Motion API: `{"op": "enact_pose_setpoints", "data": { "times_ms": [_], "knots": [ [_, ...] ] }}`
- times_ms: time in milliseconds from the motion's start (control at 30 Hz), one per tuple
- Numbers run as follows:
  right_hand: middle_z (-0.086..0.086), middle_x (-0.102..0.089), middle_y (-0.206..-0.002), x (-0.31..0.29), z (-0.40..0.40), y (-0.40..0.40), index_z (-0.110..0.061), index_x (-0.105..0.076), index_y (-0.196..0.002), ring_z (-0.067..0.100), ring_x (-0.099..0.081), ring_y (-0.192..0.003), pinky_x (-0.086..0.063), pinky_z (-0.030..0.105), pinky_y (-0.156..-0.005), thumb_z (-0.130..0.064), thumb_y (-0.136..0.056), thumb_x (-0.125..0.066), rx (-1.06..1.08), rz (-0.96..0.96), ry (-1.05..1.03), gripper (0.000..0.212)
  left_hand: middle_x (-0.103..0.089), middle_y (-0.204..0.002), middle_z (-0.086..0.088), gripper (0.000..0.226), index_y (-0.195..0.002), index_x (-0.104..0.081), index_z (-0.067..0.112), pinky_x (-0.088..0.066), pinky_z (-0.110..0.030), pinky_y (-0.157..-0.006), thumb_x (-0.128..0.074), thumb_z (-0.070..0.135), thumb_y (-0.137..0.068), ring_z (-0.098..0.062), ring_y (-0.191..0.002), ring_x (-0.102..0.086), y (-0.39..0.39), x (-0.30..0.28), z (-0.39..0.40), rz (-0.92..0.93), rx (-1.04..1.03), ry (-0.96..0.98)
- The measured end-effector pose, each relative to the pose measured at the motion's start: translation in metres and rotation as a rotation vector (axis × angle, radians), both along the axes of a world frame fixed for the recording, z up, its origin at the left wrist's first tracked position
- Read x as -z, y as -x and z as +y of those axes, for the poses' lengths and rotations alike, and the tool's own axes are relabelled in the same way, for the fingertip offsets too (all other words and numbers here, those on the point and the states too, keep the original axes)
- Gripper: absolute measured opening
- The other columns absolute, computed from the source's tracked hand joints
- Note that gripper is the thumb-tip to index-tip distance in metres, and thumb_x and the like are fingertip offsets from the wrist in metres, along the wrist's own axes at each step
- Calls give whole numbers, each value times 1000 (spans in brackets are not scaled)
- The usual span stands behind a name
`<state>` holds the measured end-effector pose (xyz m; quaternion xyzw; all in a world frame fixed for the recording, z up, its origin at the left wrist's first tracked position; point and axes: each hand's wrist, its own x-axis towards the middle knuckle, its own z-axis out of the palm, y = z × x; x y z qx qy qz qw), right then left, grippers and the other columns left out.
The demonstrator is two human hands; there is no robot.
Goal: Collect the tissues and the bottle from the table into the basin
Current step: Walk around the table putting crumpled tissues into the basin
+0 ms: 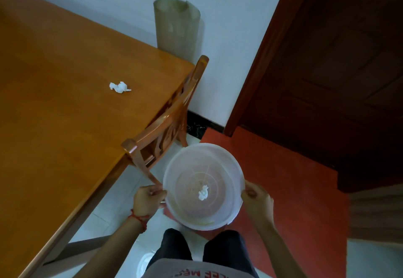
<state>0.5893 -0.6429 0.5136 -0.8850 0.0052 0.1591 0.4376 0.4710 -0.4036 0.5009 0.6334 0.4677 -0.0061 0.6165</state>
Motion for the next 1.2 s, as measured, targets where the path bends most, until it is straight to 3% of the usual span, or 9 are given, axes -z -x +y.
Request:
{"op": "enact_pose_setpoints", "data": {
  "times_ms": [67, 133, 267, 400, 500, 633, 867, 1033, 1200],
  "knots": [
    [-2, -68, -91, 3, -1, -23, -26, -70, -101, 9, -63, -79, -41, 10, -65, -2, -76, -60, -56, 7, -2, 36, -71, -61, 0, 19, -97, -66, -10, -58, -31, -64, -58, -5, -80, -22, -62, -67, -13, 2, -4, 16, -37, 2],
    [-2, -68, -92, 7, -2, -47, -28, -70, -99, 9, -63, -79, -42, 14, -66, -4, -77, -59, -129, 5, 13, 35, -70, -53, 8, 18, -95, -67, -9, -58, -23, -54, -61, -5, -78, -11, -52, -67, -26, 7, -10, 27, -71, -3],
    [-2, -66, -93, 12, -3, -102, -26, -69, -102, 0, -62, -76, -47, 24, -74, -1, -76, -58, -273, 20, -5, 38, -69, -83, -15, 20, -98, -67, -9, -52, -12, -46, -61, -3, -80, -19, -62, -65, -50, 12, -30, 44, -182, -45],
    [-1, -63, -91, 6, -1, -161, -22, -68, -106, 8, -61, -77, -49, 30, -79, 2, -76, -57, -441, 35, -21, 41, -67, -82, -10, 21, -99, -66, -8, -52, -11, -47, -60, 0, -81, -14, -62, -65, -72, 10, -61, 87, -305, -73],
    [0, -64, -94, 2, 1, -196, -20, -68, -106, 15, -63, -82, -50, 19, -75, 3, -75, -57, -555, 21, -34, 40, -67, -91, -16, 22, -101, -65, -9, -52, -11, -47, -58, -3, -81, -19, -65, -64, -86, 5, -84, 81, -418, -69],
    [1, -66, -90, 2, 16, -228, -17, -69, -103, -3, -61, -72, -41, -2, -60, 4, -74, -57, -687, -10, -16, 38, -65, -97, -17, 23, -103, -64, -10, -52, -11, -46, -58, -5, -81, -26, -68, -62, -98, 1, -107, 84, -550, -82],
    [10, -67, -93, 9, 55, -248, -14, -69, -104, 16, -63, -77, -42, -2, -62, 4, -75, -59, -868, -42, -33, 36, -66, -94, -20, 23, -102, -65, -10, -54, -15, -48, -57, -5, -81, -33, -74, -63, -101, 3, -112, 60, -756, -46],
    [5, -64, -90, 12, 77, -258, -12, -67, -108, 16, -62, -79, -41, -4, -61, 3, -78, -59, -968, -76, -24, 35, -66, -95, -20, 23, -103, -64, -9, -55, -38, -76, -57, -3, -82, -35, -77, -63, -107, 7, -103, 40, -829, -30],
    [15, -68, -95, 20, 96, -266, -8, -68, -105, 19, -62, -78, -42, -2, -62, 6, -77, -59, -998, -88, -16, 32, -66, -97, -20, 24, -104, -65, -8, -54, -38, -76, -58, -2, -81, -36, -78, -63, -113, 10, -101, 38, -892, -15]
  ]
}}
